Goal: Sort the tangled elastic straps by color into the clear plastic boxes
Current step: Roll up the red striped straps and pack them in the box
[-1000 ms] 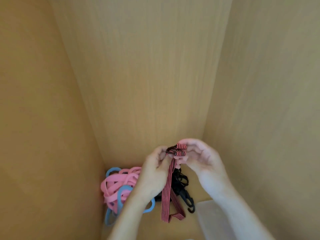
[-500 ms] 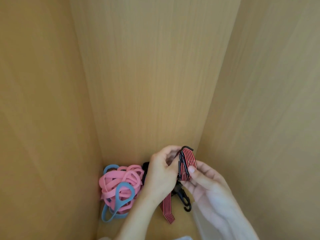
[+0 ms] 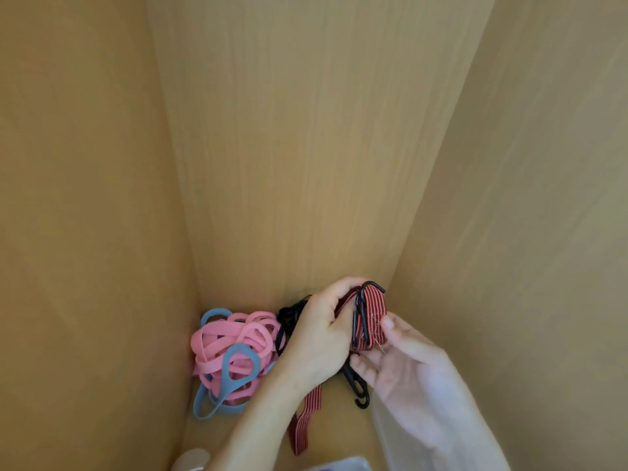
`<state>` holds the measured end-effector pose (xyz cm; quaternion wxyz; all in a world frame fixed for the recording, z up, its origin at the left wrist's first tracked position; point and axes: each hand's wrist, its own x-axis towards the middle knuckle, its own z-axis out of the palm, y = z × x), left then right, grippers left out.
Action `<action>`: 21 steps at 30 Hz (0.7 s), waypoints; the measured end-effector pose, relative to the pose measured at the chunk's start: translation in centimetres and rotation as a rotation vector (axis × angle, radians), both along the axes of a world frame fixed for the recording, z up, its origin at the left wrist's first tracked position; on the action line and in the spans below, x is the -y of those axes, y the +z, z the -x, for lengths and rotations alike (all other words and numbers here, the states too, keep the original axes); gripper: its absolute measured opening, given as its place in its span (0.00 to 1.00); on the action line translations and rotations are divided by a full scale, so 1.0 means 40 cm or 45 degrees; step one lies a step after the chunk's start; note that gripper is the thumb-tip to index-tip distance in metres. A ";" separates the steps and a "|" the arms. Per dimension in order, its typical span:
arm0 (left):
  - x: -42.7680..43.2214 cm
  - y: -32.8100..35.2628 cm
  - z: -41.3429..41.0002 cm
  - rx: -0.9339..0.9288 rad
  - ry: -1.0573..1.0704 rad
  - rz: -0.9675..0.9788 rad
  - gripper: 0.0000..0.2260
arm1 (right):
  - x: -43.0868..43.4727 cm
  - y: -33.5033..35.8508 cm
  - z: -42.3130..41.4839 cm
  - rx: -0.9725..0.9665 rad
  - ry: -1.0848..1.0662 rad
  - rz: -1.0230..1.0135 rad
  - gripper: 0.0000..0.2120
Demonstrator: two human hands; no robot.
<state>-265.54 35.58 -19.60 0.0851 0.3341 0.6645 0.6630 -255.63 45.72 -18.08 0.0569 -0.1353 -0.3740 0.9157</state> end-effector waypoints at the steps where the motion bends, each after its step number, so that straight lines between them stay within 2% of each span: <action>1: -0.001 0.005 0.001 -0.005 -0.005 -0.002 0.13 | -0.008 0.001 -0.001 0.000 0.007 -0.034 0.09; 4: -0.005 0.023 0.004 0.060 -0.095 -0.079 0.16 | -0.029 0.005 -0.003 -0.037 0.022 -0.051 0.08; 7: -0.022 0.030 0.006 0.327 -0.274 -0.257 0.18 | -0.049 0.001 0.003 -0.100 -0.023 -0.092 0.10; 10: -0.049 0.037 0.002 0.617 -0.393 -0.410 0.20 | -0.065 -0.002 0.018 -0.147 -0.131 -0.275 0.14; 12: -0.063 0.041 0.001 0.716 -0.405 -0.482 0.22 | -0.067 0.001 0.033 -0.135 -0.218 -0.445 0.16; 16: -0.085 0.041 0.006 0.686 -0.353 -0.509 0.24 | -0.075 0.013 0.062 -0.111 -0.338 -0.595 0.11; 21: -0.089 0.029 0.012 0.441 -0.224 -0.287 0.18 | -0.112 0.029 0.095 -0.154 -0.372 -0.716 0.13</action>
